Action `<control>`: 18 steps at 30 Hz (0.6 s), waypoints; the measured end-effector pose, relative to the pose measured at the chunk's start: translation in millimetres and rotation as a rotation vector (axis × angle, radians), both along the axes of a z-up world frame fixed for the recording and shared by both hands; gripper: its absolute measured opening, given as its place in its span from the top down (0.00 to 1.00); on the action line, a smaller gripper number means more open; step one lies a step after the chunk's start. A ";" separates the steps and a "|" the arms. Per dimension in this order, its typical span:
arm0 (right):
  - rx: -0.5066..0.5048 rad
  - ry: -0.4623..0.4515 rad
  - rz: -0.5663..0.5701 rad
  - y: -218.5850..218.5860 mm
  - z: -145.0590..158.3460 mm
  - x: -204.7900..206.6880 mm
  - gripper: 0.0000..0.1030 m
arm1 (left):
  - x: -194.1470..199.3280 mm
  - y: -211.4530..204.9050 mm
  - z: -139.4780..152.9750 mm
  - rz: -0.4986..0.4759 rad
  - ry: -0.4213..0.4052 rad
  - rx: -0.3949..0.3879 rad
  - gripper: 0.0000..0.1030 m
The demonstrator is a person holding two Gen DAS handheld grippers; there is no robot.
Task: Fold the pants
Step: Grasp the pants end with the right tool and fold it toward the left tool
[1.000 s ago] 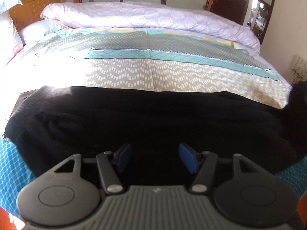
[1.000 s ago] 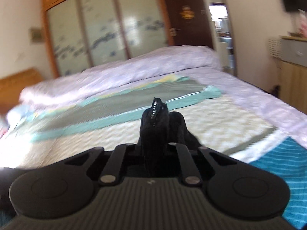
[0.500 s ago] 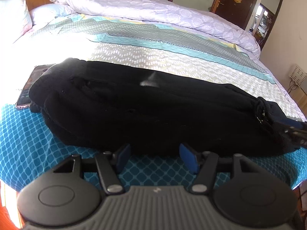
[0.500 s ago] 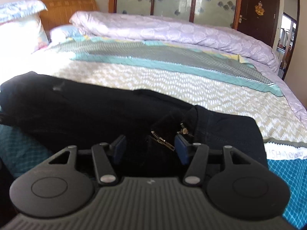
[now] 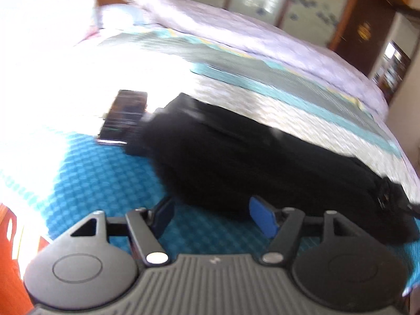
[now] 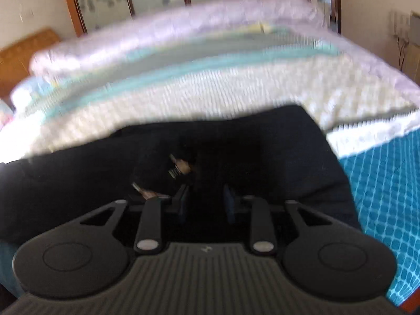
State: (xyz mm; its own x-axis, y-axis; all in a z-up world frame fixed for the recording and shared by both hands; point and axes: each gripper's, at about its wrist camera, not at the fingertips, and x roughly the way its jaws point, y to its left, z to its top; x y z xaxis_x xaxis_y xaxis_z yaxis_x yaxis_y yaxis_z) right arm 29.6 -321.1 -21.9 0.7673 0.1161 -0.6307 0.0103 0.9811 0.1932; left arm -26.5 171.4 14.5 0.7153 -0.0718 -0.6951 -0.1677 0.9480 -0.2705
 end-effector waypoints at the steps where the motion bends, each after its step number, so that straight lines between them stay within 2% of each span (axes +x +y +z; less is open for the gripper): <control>1: 0.010 -0.040 0.021 6.4 9.8 -6.7 0.70 | 2.3 12.2 -2.0 0.040 0.003 -0.022 0.22; 3: 0.038 -0.069 0.066 20.8 19.3 -10.0 0.70 | 12.9 34.4 -8.4 0.097 0.025 -0.085 0.22; 6: 0.137 -0.044 0.162 55.0 19.3 3.2 0.72 | 29.2 47.8 -18.1 0.113 0.031 -0.143 0.22; 8: 0.187 -0.006 0.248 91.3 15.7 21.2 0.84 | 38.8 47.5 -23.4 0.099 0.029 -0.168 0.19; 10: 0.224 0.012 0.336 129.4 13.4 34.6 0.90 | 47.4 45.0 -30.7 0.089 0.040 -0.191 0.16; 14: 0.315 0.026 0.470 207.6 11.0 61.9 0.91 | 66.2 36.7 -46.5 0.088 0.064 -0.212 0.19; 15: 0.344 0.041 0.493 221.5 7.7 67.9 0.91 | 67.6 35.3 -51.2 0.103 0.064 -0.212 0.27; 16: 0.377 0.074 0.515 235.3 1.2 75.8 0.91 | 69.1 34.8 -51.9 0.110 0.051 -0.205 0.50; 18: 0.367 0.211 0.505 259.4 -23.8 89.5 0.91 | 74.3 35.7 -54.1 0.098 0.059 -0.244 0.77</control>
State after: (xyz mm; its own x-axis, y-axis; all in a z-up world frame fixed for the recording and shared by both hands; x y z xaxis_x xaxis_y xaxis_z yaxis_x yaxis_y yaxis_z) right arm 119.1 -61.7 -45.7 0.4266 0.6657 -0.6122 -0.3596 0.7460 0.5605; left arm 47.8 207.1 -39.6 0.6861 -0.1747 -0.7062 -0.2779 0.8342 -0.4763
